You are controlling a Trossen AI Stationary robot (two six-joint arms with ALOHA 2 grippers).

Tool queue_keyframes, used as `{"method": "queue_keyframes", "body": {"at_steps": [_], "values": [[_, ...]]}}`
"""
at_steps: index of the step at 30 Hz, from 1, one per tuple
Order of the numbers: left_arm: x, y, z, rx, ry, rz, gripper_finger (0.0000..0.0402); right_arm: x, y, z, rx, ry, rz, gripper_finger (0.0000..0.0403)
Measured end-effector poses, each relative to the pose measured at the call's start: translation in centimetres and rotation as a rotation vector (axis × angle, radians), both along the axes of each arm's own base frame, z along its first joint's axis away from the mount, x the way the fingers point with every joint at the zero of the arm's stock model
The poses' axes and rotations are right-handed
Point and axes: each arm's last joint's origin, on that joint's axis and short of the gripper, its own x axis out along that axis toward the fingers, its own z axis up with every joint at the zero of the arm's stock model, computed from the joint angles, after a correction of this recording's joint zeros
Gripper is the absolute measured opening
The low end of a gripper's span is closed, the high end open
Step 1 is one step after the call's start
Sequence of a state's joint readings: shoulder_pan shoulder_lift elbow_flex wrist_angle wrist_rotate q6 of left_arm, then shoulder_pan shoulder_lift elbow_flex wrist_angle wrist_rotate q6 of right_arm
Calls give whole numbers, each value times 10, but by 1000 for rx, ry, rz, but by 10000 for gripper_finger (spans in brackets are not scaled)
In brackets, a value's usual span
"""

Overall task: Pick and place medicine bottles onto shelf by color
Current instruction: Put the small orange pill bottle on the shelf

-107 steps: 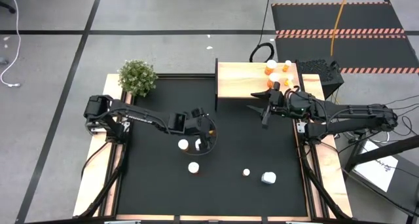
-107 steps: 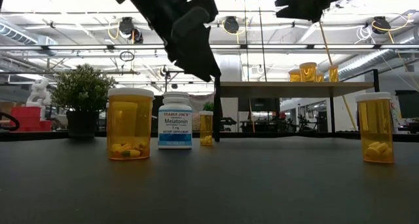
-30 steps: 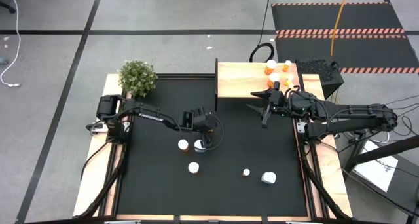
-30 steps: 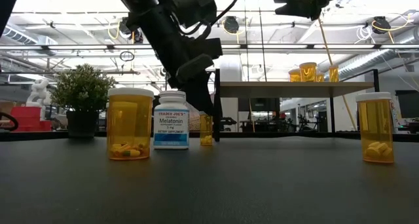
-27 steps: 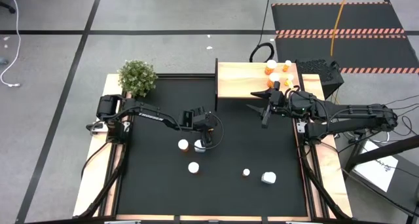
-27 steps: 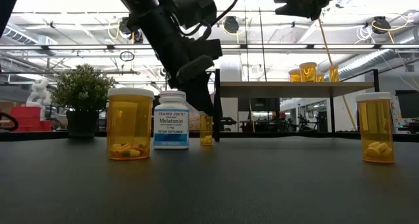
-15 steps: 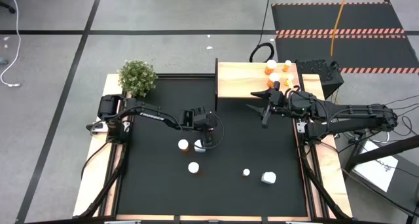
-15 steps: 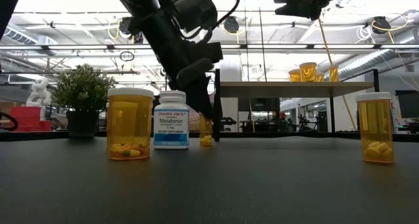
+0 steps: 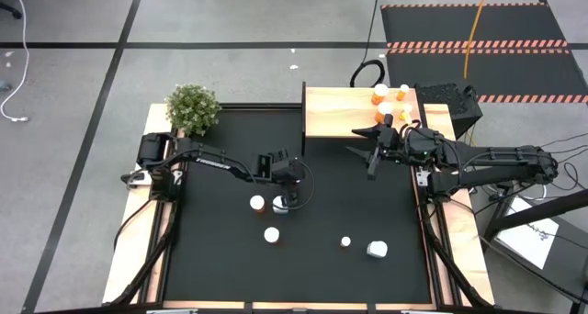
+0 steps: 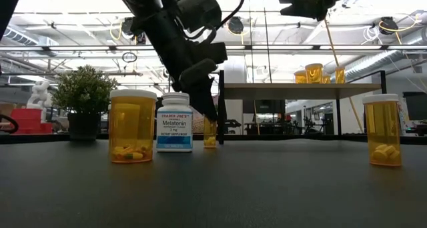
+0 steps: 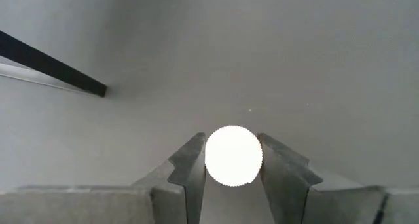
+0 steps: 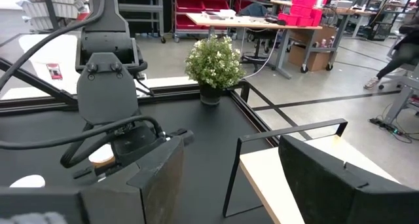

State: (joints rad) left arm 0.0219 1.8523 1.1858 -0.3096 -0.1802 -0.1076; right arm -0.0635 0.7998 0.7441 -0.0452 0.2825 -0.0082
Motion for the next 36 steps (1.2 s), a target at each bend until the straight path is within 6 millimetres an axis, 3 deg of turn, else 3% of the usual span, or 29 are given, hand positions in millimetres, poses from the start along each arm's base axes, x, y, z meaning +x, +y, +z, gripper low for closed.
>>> {"method": "queue_keyframes", "body": {"at_steps": [8,26,36], "values": [[7,-2,19,14,7,-27,128,0,0,-1,-3,9,0,247],[27,-17,102,51,-42,-114,129,-2,0,-8,4,83,2,247],[32,-18,137,89,-124,-155,129,1,6,-14,52,133,203,247]]}}
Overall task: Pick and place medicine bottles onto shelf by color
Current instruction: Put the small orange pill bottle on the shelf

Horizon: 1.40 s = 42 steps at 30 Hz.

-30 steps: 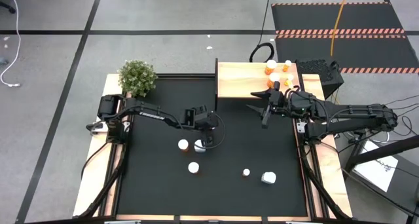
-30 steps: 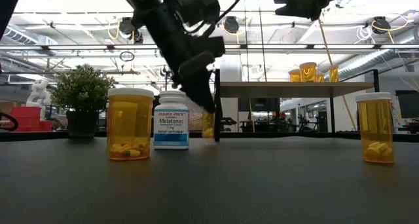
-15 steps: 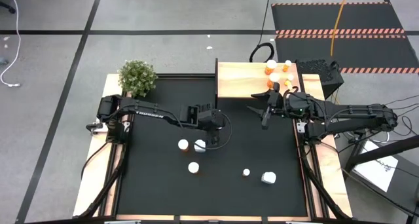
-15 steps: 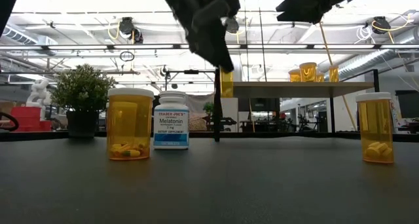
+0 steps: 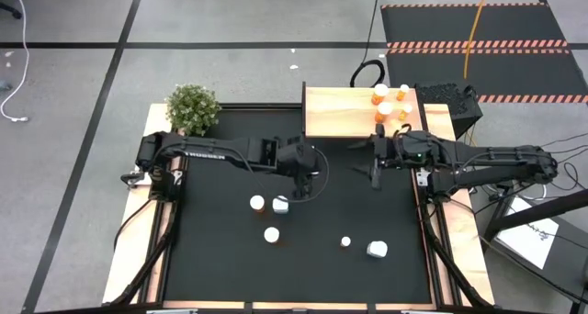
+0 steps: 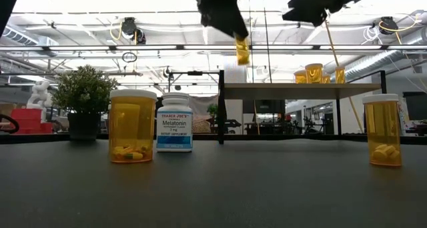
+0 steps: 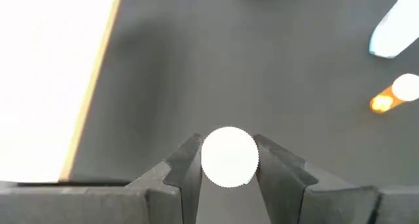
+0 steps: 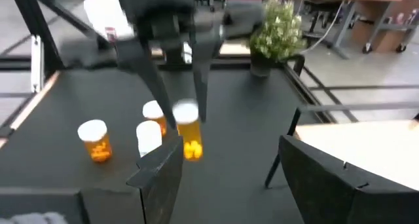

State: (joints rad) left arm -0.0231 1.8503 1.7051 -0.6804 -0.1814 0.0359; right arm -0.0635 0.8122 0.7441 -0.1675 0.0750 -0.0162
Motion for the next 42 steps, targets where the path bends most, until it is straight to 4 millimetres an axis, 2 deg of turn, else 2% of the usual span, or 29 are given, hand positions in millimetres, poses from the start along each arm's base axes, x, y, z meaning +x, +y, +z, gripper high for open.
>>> {"method": "queue_keyframes", "body": {"at_steps": [6,12,24,42], "values": [[3,0,18,18,-57,-18,129,20,-1,-18,-18,109,10,247],[6,0,23,41,-113,-40,129,45,-2,-31,-59,116,42,247],[9,1,27,63,-152,-57,129,64,-2,-35,-59,35,79,245],[9,1,27,64,-153,-59,129,65,-1,-33,-89,14,142,131]]}}
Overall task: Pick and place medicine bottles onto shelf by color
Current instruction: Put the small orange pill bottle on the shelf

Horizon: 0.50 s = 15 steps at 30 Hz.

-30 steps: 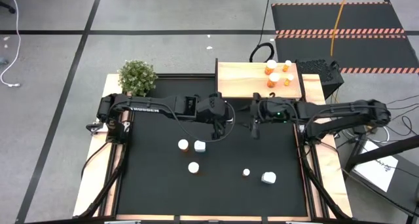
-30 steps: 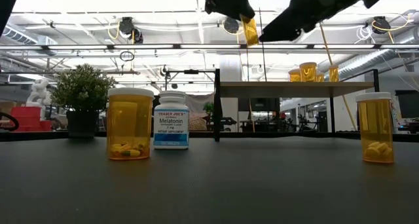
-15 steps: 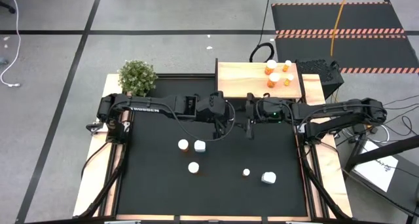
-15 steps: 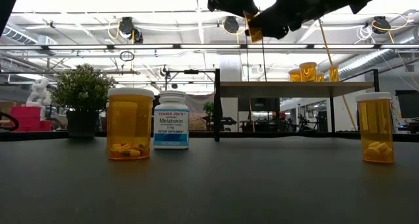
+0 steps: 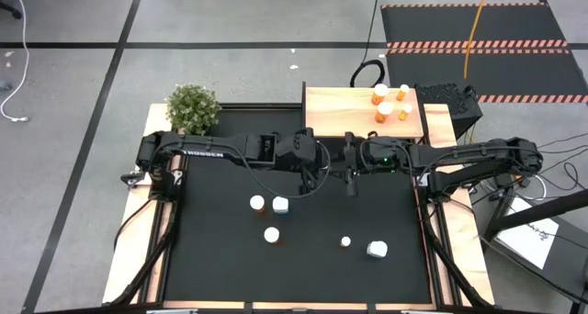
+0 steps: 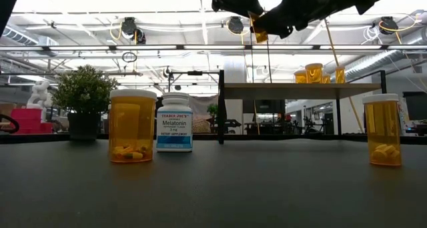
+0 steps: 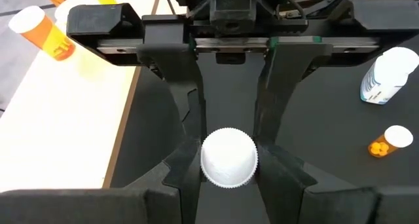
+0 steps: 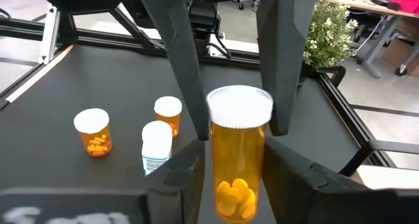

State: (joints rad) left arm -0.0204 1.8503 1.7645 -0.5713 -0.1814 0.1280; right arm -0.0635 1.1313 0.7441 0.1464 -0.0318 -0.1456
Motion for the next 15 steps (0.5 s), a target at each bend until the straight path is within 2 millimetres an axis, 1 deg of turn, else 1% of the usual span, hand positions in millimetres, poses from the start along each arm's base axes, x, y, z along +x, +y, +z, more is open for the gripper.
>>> {"method": "queue_keyframes", "body": {"at_steps": [5,7,9,15], "values": [[0,-4,0,28,5,-28,131,0,0,0,-9,0,2,114],[0,-7,0,43,6,-41,141,0,0,0,-17,0,6,109],[0,-10,1,60,1,-30,161,-1,0,1,-20,-4,7,106],[1,-19,4,127,-43,39,239,-2,0,3,-17,-14,1,104]]}}
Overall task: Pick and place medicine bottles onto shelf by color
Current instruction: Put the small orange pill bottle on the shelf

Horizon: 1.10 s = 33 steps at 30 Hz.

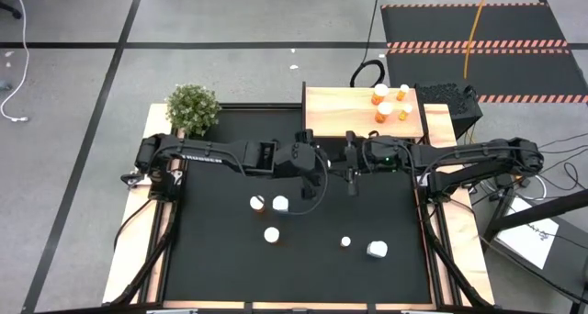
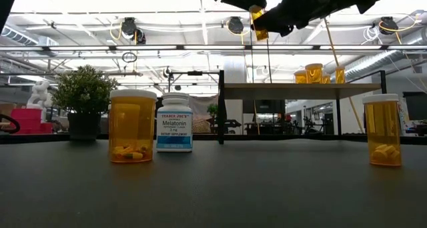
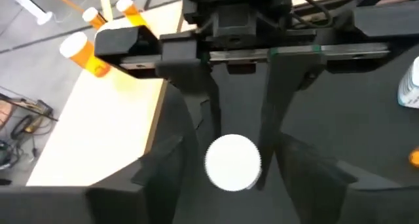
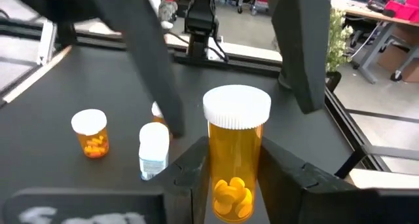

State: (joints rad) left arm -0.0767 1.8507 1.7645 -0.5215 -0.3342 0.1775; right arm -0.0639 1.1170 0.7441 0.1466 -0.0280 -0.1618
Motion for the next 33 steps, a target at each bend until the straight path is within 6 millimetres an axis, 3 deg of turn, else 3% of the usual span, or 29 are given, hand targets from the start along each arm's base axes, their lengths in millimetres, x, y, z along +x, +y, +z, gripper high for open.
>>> {"method": "queue_keyframes", "body": {"at_steps": [6,13,22,33], "values": [[-10,-10,14,-17,-39,-8,292,-2,0,2,11,-9,-4,104],[-26,-17,28,-45,-43,0,282,-10,1,12,54,-51,-17,103],[-20,-14,-1,-81,-55,51,241,-22,1,30,156,-160,-39,103],[-10,-4,-32,-151,-219,59,251,-21,1,34,160,-206,-36,103]]}}
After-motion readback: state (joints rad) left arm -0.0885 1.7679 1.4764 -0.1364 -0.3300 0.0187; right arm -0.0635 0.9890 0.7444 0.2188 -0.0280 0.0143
